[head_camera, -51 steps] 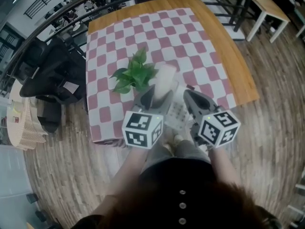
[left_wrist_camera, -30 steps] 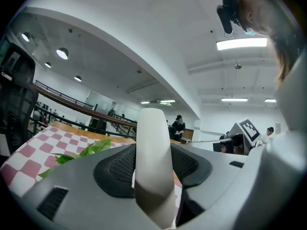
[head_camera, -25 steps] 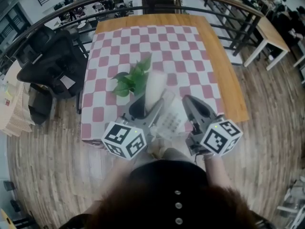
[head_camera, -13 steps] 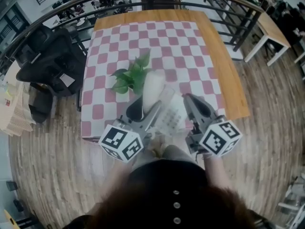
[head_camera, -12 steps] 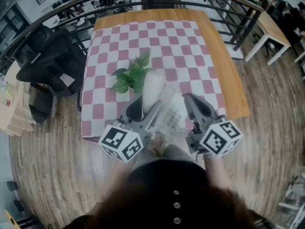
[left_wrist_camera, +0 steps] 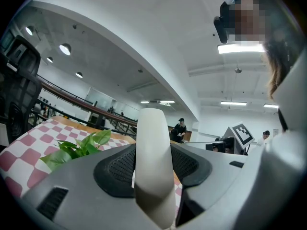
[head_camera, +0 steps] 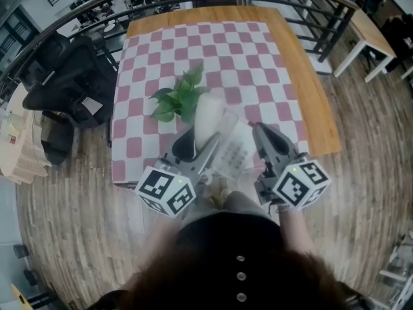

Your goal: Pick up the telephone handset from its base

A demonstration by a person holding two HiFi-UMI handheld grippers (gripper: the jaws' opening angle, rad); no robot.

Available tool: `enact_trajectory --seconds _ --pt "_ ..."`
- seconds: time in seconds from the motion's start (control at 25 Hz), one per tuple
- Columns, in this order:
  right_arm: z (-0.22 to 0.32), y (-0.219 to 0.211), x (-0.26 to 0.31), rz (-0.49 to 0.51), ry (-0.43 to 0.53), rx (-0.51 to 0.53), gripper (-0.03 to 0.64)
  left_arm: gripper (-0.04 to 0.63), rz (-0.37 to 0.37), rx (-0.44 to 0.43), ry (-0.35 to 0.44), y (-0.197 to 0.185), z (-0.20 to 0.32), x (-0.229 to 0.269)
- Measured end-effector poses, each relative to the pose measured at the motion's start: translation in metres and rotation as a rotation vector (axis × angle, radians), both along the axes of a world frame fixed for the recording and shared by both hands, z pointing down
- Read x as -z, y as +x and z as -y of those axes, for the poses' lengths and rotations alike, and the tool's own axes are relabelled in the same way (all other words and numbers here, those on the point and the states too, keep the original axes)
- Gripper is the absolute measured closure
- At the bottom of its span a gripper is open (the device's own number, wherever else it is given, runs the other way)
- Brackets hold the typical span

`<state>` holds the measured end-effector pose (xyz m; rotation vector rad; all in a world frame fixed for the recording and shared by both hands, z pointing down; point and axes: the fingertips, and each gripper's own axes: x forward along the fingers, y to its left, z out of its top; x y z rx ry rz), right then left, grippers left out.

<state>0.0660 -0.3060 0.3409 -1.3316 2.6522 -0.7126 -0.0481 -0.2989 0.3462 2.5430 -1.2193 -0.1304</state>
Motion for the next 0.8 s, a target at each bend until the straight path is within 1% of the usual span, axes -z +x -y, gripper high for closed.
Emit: enact_trajectory --seconds 0.32,0.8 --pt "0.0012 -0.0034 -0.0010 -0.018 0.006 0.001 0.607 0.373 -0.027 -0.005 -0.014 -0.0005 0.0049 -0.0029" --pt "0.0060 -0.0049 -0.0011 -0.034 0.011 0.007 0.607 0.373 -0.027 -0.011 -0.005 0.0016 0.0102 -0.0024"
